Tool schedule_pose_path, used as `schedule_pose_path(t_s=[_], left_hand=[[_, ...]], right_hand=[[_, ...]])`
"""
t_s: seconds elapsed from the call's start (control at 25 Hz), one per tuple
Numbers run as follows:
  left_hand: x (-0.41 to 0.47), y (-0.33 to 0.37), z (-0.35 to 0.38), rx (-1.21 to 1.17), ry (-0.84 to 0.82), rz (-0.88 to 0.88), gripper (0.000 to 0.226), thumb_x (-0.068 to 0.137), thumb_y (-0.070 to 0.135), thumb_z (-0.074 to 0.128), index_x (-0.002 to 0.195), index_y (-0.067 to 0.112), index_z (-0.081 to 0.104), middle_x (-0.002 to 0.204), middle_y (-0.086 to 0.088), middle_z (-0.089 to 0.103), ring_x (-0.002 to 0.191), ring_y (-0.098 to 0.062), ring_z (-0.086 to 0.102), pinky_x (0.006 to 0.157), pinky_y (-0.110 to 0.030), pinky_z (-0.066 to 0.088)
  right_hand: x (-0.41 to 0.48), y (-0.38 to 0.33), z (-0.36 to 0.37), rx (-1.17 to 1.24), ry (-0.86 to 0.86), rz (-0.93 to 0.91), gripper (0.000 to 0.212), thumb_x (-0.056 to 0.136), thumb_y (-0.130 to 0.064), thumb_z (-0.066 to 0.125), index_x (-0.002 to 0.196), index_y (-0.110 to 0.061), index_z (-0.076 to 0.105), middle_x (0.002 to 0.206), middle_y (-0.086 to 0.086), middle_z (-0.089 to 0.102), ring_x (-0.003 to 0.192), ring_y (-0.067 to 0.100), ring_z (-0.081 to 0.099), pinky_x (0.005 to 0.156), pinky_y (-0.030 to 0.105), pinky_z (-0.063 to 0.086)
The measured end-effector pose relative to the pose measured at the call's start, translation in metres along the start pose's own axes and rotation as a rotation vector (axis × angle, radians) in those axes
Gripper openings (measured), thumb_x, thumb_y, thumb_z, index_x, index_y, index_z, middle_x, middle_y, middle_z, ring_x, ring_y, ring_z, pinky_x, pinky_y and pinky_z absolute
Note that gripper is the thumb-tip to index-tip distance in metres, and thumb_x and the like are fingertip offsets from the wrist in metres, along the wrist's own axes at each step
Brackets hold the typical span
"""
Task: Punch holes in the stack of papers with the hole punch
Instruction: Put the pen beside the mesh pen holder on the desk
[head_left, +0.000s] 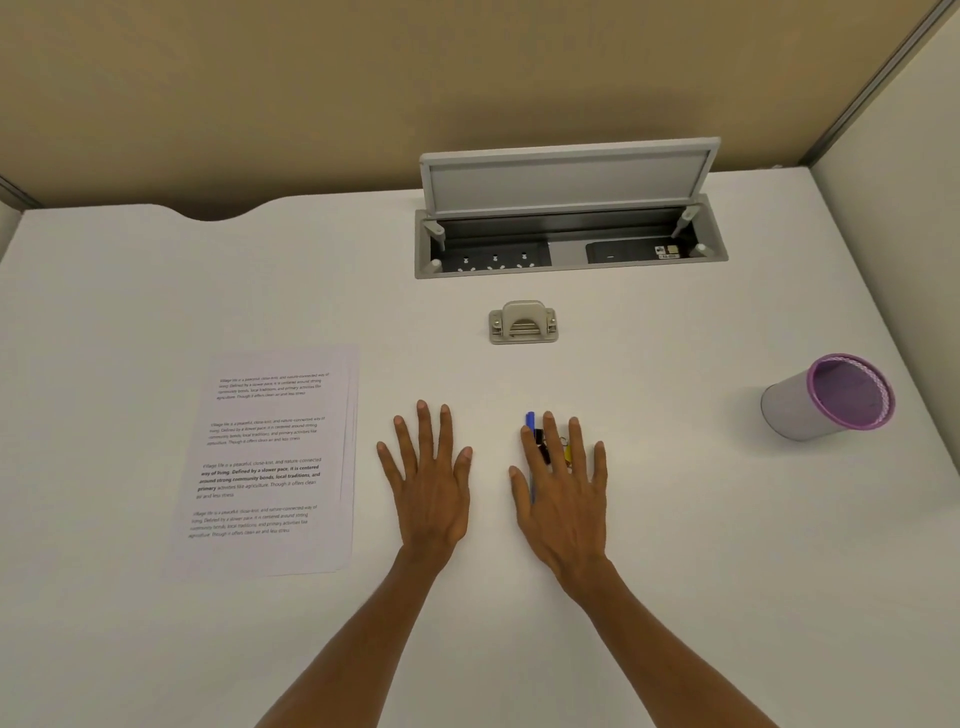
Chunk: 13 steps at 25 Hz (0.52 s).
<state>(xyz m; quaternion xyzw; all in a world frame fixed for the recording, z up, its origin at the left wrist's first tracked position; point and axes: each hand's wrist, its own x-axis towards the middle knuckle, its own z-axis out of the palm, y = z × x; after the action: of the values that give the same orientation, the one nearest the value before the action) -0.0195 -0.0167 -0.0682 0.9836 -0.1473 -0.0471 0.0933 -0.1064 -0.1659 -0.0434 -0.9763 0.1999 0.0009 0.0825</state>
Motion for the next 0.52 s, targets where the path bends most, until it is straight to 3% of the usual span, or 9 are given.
schedule_pose_path(t_s=[0.28,0.52], left_hand=[[-0.003,0.004,0.002,0.033,0.026,-0.020,0.064,0.105,0.051,0.014,0.162,0.025,0.004,0.171,-0.005,-0.001,0.157,-0.033,-0.002,0.124,-0.061,0.008],[-0.003,0.005,0.002,0.063,0.029,-0.028,0.065,0.105,0.052,0.017,0.162,0.024,0.004,0.171,-0.006,-0.001,0.157,-0.033,-0.002,0.125,-0.060,0.008]], right_hand=[[-0.007,0.026,0.010,0.203,0.096,-0.045,0.049,0.104,-0.032,0.038,0.150,-0.017,0.043,0.161,0.008,0.034,0.152,0.028,0.023,0.116,0.047,0.038],[-0.003,0.032,0.012,0.212,0.076,-0.018,0.062,0.101,-0.043,0.042,0.156,-0.016,0.030,0.165,0.005,0.024,0.155,0.026,0.013,0.124,0.051,0.017]])
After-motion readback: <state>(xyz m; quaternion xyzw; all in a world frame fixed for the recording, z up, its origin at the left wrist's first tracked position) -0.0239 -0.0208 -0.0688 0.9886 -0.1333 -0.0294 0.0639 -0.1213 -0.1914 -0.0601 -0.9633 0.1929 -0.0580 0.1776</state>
